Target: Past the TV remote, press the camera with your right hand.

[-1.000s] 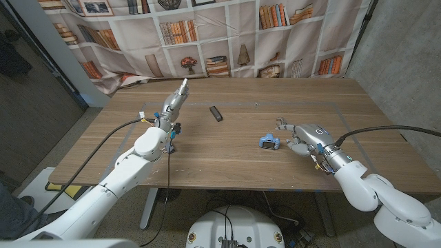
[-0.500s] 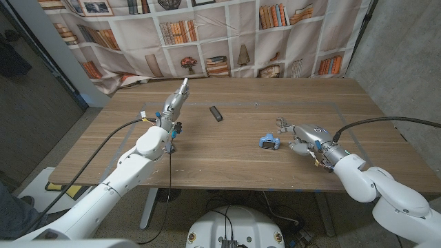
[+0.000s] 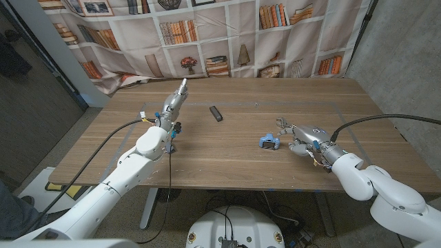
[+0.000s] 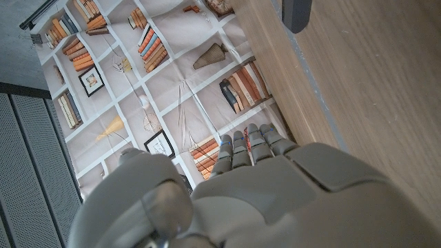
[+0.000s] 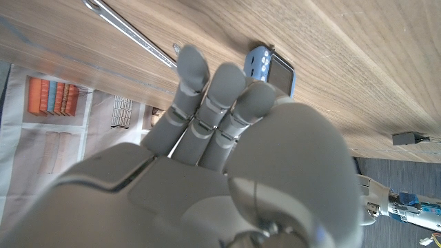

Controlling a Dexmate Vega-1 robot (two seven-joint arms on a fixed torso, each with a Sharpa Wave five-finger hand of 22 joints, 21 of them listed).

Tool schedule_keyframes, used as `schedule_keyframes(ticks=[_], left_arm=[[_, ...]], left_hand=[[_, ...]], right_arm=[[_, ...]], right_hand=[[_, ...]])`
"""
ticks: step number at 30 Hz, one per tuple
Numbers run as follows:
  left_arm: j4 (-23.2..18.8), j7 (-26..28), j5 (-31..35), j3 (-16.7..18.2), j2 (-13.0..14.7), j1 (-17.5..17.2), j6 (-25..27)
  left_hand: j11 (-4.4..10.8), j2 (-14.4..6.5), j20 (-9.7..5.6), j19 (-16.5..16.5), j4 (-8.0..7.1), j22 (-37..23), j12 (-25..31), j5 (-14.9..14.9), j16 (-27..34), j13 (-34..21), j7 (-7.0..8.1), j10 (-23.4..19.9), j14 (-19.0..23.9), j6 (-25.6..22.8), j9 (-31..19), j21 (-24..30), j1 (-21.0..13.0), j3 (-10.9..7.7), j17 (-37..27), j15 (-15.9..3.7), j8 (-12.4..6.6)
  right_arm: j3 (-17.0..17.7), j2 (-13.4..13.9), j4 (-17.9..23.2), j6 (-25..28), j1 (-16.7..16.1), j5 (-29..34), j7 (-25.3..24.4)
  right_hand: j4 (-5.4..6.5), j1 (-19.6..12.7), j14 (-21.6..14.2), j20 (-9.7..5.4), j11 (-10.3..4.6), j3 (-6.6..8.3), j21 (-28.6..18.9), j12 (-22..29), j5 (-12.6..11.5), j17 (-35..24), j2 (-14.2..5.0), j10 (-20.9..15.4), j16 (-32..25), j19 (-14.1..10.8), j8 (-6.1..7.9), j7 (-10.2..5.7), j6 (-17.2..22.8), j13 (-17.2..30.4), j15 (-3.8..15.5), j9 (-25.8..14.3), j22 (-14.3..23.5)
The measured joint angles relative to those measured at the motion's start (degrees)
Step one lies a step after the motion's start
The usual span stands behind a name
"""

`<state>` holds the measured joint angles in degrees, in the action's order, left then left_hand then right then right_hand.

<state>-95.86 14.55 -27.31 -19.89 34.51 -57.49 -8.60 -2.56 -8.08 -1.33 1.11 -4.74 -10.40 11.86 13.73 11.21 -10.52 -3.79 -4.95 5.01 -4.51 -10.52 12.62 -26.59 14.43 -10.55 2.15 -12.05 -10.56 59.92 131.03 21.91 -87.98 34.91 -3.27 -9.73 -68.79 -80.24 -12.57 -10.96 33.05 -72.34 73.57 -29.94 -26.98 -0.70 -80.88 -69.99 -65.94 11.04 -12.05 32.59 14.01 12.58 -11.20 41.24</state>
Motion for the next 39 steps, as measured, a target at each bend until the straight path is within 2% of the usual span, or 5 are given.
schedule_keyframes(ticks=[19,39], left_arm=[[1.1,-0.6,-0.6,0.4,0.1,0.4,-0.4],[1.5,-1.1,-1.0,0.3,0.3,1.0,-0.3]], left_hand=[[0.32,-0.1,0.00,0.0,0.00,0.0,0.0,0.0,0.0,0.0,0.00,-0.3,0.0,0.0,0.0,0.0,-0.1,0.00,0.0,0.00,0.45],[0.32,0.4,0.01,0.0,0.00,0.0,-0.3,-0.4,-0.2,0.0,-0.31,-0.3,0.0,-0.3,0.0,0.0,-0.8,0.00,0.0,0.00,0.45]], right_arm=[[-4.6,2.9,0.0,3.3,3.3,-2.1,-1.2],[-7.7,5.3,0.7,6.2,5.0,-4.2,-2.7]], right_hand=[[0.17,0.0,0.0,0.10,0.00,-0.18,-0.9,1.1,0.0,0.4,0.00,0.0,0.0,0.5,0.00,-0.13,2.7,-1.2,0.00,0.0,-3.8],[0.17,0.0,0.0,0.38,-0.10,-0.17,-3.5,1.6,-0.4,1.1,0.00,0.1,0.6,1.4,0.00,-0.22,3.2,-1.5,0.00,0.0,-4.8]])
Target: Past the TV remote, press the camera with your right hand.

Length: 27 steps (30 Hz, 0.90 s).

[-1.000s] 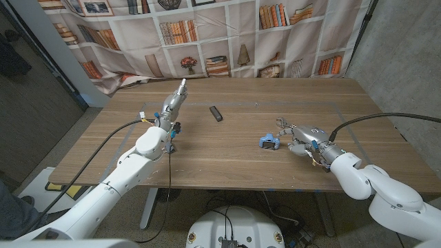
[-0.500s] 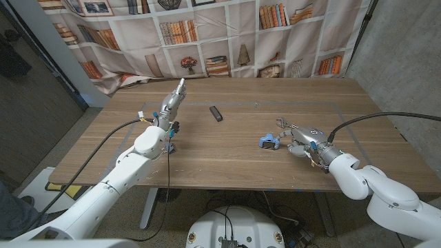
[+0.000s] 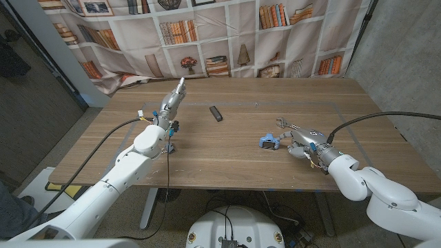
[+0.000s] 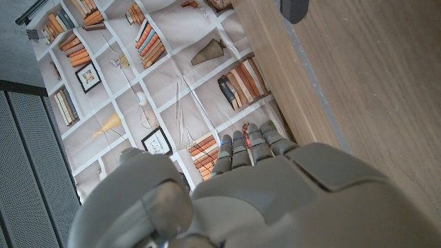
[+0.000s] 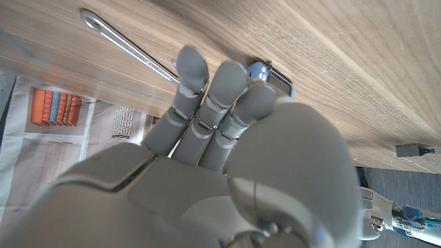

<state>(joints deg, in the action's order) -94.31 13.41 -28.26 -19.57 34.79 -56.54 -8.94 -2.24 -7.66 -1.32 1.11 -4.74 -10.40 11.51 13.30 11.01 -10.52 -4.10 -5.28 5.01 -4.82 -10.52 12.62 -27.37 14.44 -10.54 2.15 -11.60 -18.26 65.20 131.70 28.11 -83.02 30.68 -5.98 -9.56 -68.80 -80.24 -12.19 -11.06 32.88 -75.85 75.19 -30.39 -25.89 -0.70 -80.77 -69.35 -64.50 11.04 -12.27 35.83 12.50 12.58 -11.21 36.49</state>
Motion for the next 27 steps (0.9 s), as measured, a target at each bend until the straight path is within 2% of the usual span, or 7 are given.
schedule_keyframes(ticks=[6,7,18,27], left_arm=[[0.2,-0.1,-0.2,0.0,0.0,0.0,0.1],[0.3,-0.1,-0.2,0.0,0.0,0.0,0.1],[1.2,-0.7,-0.7,0.0,0.0,0.3,0.1],[1.9,-1.1,-0.9,-0.1,-0.1,0.6,-0.1]], left_hand=[[0.00,0.0,0.00,0.0,0.00,0.0,0.0,0.0,0.0,0.0,0.00,0.0,0.0,0.0,0.0,0.0,0.0,0.00,0.0,0.00,0.00],[0.00,-0.5,0.00,0.0,0.00,0.0,0.0,0.0,0.0,0.0,0.00,0.0,0.0,0.0,0.0,0.0,0.5,0.00,0.0,0.00,0.00],[0.00,-0.5,0.00,0.0,0.00,0.0,0.0,0.0,0.0,0.0,0.00,0.0,0.0,0.0,0.0,0.0,0.5,0.00,0.0,0.00,0.00],[-0.01,-0.2,0.22,-0.2,0.00,0.0,0.0,0.0,0.0,0.0,0.00,0.0,0.0,0.0,0.0,-0.3,-0.2,0.00,0.0,0.00,0.00]], right_arm=[[-0.8,0.6,0.3,0.6,0.7,-0.3,-0.2],[-1.0,0.6,0.3,0.8,0.9,-0.4,-0.2],[-3.1,1.3,0.8,2.5,3.0,-0.9,0.8],[-4.2,2.1,1.0,3.2,4.3,-2.1,1.5]], right_hand=[[-0.17,0.0,0.0,0.03,0.00,0.17,-0.7,0.0,0.0,0.4,0.00,0.0,0.2,0.4,0.00,0.00,0.0,0.0,0.00,0.0,-0.2],[-0.17,0.0,0.0,0.03,0.00,0.17,-0.8,0.0,0.0,0.3,0.00,0.0,0.2,0.4,0.00,0.00,0.0,-0.1,0.00,0.0,-0.3],[0.07,0.0,0.0,0.32,0.01,0.42,-1.9,0.0,0.0,0.3,0.00,0.0,0.2,1.1,-0.05,0.44,0.5,-0.3,0.00,0.0,-1.2],[0.07,0.3,0.0,0.63,0.01,0.75,-2.4,0.0,0.0,0.6,-0.26,0.0,0.2,1.4,-0.10,0.20,1.9,-0.4,0.00,0.1,-1.7]])
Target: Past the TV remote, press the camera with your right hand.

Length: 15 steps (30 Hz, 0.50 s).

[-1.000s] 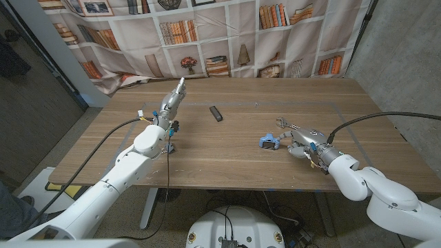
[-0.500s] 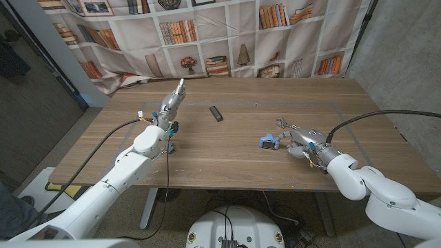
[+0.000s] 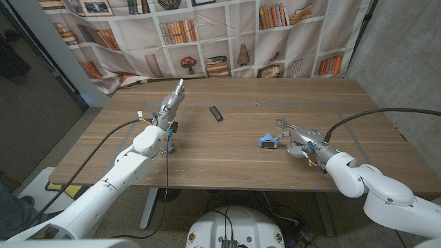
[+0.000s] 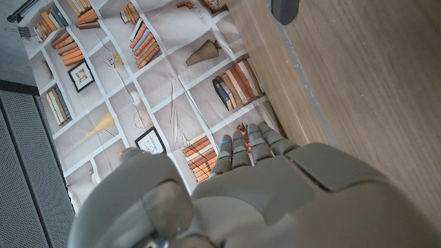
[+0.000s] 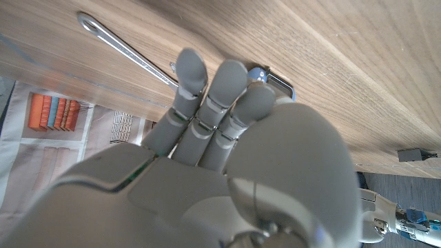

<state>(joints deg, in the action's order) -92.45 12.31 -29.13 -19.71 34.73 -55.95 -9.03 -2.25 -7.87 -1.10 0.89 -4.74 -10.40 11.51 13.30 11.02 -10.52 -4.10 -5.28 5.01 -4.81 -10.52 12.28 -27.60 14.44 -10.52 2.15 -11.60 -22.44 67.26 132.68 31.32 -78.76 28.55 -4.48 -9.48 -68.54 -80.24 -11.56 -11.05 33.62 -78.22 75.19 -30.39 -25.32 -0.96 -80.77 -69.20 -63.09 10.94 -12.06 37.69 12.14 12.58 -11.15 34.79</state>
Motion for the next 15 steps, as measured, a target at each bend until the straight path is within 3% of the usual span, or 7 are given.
schedule_keyframes(ticks=[15], left_arm=[[0.3,-0.1,0.0,-0.1,-0.1,0.2,-0.2]], left_hand=[[0.00,0.0,0.00,0.0,0.00,0.0,0.0,0.0,0.0,0.0,0.11,0.0,0.0,-0.1,0.0,0.0,0.0,0.00,0.0,0.00,0.00]], right_arm=[[-1.7,1.1,0.0,0.9,2.2,-1.4,1.0]], right_hand=[[0.08,0.7,0.0,0.21,0.10,0.07,-0.9,0.0,0.0,0.1,-0.22,0.1,-0.4,0.2,0.51,0.01,2.9,0.0,0.00,-0.3,-1.6]])
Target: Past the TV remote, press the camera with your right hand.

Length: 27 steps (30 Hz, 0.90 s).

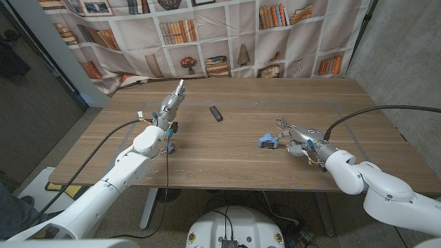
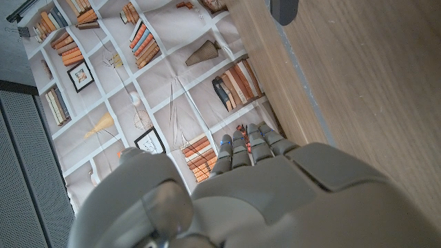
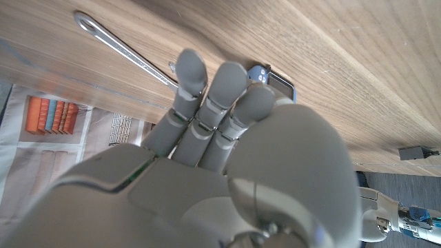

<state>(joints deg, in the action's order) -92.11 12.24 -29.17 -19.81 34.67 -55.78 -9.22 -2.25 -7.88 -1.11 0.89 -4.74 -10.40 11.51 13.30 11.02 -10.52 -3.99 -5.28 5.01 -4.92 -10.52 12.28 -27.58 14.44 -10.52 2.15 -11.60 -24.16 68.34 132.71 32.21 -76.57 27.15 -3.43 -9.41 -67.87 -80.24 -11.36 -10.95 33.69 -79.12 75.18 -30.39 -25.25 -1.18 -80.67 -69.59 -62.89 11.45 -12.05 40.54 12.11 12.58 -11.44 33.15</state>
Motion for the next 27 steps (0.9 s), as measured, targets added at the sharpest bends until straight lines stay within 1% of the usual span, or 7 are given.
schedule_keyframes(ticks=[5,7,9,13,23,27], left_arm=[[0.3,0.0,-0.1,0.0,0.0,0.1,0.0],[0.4,0.0,-0.1,0.0,-0.1,0.2,0.0],[0.6,-0.1,-0.2,0.0,-0.1,0.3,-0.1],[0.8,-0.2,-0.3,-0.1,-0.2,0.4,-0.1],[1.2,-0.4,-0.3,-0.2,-0.4,0.6,-0.3],[1.4,-0.4,-0.3,-0.2,-0.5,0.7,-0.4]], left_hand=[[0.00,0.0,0.00,0.0,0.00,0.0,0.0,0.0,0.0,0.0,0.00,0.0,0.0,0.0,0.0,0.0,0.0,0.00,0.0,0.00,0.00],[0.00,0.0,0.00,0.0,0.00,0.0,0.0,0.0,0.0,0.0,0.00,0.0,0.0,0.0,0.0,0.0,0.0,0.00,0.0,0.00,0.00],[0.00,0.0,0.00,0.0,0.00,0.0,0.0,0.0,0.0,0.0,0.00,0.0,0.0,0.0,0.0,0.0,0.0,0.00,0.0,0.00,0.00],[0.00,0.0,0.00,0.0,0.00,0.0,0.0,0.0,0.0,0.0,0.00,0.0,0.0,0.0,0.0,0.0,0.0,0.00,0.0,0.00,0.00],[0.00,0.0,0.00,0.0,0.00,0.0,0.0,0.0,0.0,0.0,0.00,0.0,0.0,0.0,0.0,0.0,0.0,0.00,0.0,0.00,0.00],[0.00,0.0,0.00,0.0,0.00,0.0,0.0,-0.5,0.0,0.0,0.00,0.0,0.0,0.0,0.0,0.0,0.0,0.00,0.0,0.00,0.00]], right_arm=[[-0.6,0.1,0.0,0.3,0.8,-0.1,0.5],[-0.8,0.1,0.0,0.3,1.1,-0.1,0.7],[-1.2,0.1,0.0,0.5,1.6,-0.3,1.0],[-1.6,0.2,-0.1,0.7,2.2,-0.5,1.5],[-2.5,0.5,-0.1,1.2,3.1,-0.9,2.0],[-2.7,0.8,0.1,1.6,3.3,-0.9,2.0]], right_hand=[[-0.07,0.2,0.0,0.09,-0.04,0.07,-0.4,0.0,0.0,0.1,-0.23,0.0,0.1,0.3,0.00,0.08,0.5,0.0,0.00,0.0,-0.4],[-0.08,0.7,0.3,0.09,-0.27,0.07,-0.4,0.0,0.0,0.5,-0.21,0.3,0.5,0.3,-0.01,0.14,1.1,-0.1,0.31,0.0,-0.7],[-0.08,0.7,0.3,0.30,-0.31,0.07,-0.4,0.0,0.0,0.6,-0.21,0.3,0.6,0.9,-0.01,0.08,1.1,-0.2,0.31,0.0,-1.0],[-0.08,0.7,0.3,0.30,-0.31,0.07,-0.4,0.0,0.4,0.8,-0.21,0.3,0.6,0.9,-0.02,-0.01,1.3,-0.2,0.31,0.0,-1.5],[-0.08,0.9,0.3,0.51,-0.31,0.07,-1.1,0.0,0.4,1.3,-0.43,0.3,0.9,1.1,-0.09,0.08,1.7,0.0,0.31,0.1,-2.3],[-0.08,0.9,0.3,0.50,-0.31,0.07,-1.4,0.0,0.4,1.3,-0.43,0.3,0.9,1.1,-0.15,0.04,1.8,0.0,0.31,0.1,-2.6]])
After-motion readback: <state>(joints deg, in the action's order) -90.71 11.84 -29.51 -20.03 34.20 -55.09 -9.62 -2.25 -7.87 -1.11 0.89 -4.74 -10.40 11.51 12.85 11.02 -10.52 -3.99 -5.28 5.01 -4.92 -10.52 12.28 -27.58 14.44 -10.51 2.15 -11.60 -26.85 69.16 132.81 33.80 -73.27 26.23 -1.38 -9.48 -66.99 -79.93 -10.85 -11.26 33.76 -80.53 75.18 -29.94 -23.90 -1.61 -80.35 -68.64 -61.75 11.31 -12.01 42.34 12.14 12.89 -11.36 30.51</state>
